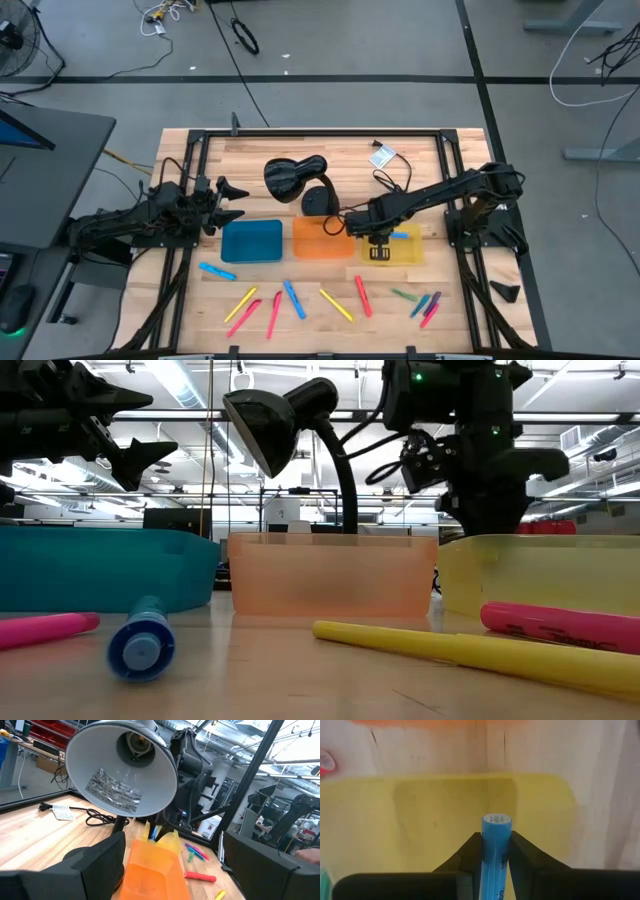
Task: Pick & Place Markers
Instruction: Put the right blue highlighter pen into the yellow bin, then put the orange highlighter pen into the yellow bin
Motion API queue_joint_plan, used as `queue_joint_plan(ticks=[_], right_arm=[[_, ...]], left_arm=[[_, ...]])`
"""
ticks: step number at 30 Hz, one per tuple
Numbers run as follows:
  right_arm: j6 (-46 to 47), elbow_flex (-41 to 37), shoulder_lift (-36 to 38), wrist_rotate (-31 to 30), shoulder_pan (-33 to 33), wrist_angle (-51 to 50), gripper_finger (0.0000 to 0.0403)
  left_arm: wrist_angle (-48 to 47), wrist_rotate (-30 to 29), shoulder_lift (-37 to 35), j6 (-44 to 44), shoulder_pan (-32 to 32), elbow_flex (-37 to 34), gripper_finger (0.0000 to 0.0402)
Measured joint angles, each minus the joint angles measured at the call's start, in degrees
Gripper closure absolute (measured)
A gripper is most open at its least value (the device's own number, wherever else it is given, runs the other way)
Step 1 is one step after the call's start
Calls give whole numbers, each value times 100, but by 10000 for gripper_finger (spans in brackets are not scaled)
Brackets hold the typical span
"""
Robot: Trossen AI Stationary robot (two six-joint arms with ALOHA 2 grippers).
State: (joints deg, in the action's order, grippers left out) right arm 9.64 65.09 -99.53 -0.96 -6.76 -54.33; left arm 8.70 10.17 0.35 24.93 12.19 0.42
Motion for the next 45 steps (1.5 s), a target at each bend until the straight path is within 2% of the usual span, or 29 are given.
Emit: queue_joint_plan(ticks=[20,37,45], right_arm=[[40,-356,0,14,2,399,328],[40,-356,0,17,2,399,240],[38,-356,0,54,2,400,231]], left_arm=[[0,0,-1,0,2,-2,60],[0,0,1,0,2,-2,60],[1,0,0,0,2,-2,60]])
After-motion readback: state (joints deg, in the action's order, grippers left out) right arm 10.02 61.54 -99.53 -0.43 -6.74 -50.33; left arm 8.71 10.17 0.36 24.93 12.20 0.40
